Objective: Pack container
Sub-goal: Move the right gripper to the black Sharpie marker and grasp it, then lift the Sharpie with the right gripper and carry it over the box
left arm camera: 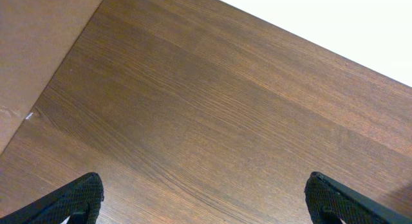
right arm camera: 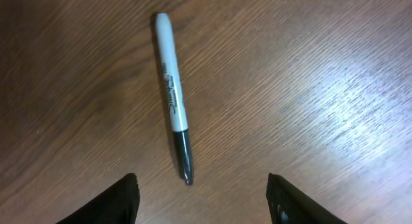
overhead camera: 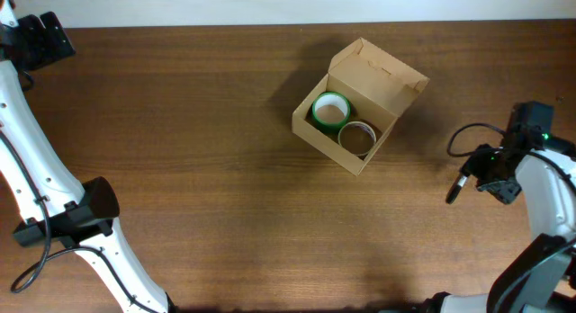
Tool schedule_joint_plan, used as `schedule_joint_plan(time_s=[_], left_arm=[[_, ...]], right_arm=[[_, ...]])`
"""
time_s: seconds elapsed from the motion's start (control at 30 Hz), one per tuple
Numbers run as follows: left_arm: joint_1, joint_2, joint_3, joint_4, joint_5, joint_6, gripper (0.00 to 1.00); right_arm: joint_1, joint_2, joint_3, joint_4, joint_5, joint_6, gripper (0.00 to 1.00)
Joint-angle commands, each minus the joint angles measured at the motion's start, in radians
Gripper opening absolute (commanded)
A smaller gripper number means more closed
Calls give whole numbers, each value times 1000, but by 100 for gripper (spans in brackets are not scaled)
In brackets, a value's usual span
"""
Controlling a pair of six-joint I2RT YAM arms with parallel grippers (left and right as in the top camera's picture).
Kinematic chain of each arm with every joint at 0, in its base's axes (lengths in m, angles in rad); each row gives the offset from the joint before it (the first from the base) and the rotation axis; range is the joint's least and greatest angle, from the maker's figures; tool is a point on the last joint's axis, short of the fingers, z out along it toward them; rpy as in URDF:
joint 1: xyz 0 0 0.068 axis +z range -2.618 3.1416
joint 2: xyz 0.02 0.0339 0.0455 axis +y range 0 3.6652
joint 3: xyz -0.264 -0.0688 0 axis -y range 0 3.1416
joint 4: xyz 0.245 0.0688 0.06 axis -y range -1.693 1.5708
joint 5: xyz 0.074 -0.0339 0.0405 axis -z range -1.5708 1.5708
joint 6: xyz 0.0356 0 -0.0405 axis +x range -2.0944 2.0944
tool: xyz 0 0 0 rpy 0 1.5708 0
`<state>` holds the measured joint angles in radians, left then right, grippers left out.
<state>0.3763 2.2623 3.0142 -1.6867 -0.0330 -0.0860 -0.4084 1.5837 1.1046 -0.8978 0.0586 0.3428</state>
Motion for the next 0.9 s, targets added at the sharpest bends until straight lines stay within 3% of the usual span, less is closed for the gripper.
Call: schedule_joint_plan(time_s=[0.0, 0.3, 0.43, 0.73, 0.8, 0.83, 0.87], left_arm=[[4, -30, -3, 0, 3, 9, 100], [4, -30, -3, 0, 3, 9, 100], [4, -30, -3, 0, 3, 9, 100], [4, -30, -3, 0, 3, 9, 100], [4, -30, -3, 0, 3, 9, 100], [4, -30, -3, 0, 3, 9, 100], [4, -30, -3, 0, 3, 9, 100]], right_arm=[[-6, 27, -11, 16, -33, 33, 63], [-6, 146, -11, 74, -48, 51, 59], [-6, 218, -10, 87, -75, 59, 49], [-4, 288, -10, 104, -78, 59, 40], [-4, 288, -10, 115, -78, 59, 35], [-4, 288, -10, 121, -78, 59, 25], [-4, 288, -10, 121, -79, 59, 8]])
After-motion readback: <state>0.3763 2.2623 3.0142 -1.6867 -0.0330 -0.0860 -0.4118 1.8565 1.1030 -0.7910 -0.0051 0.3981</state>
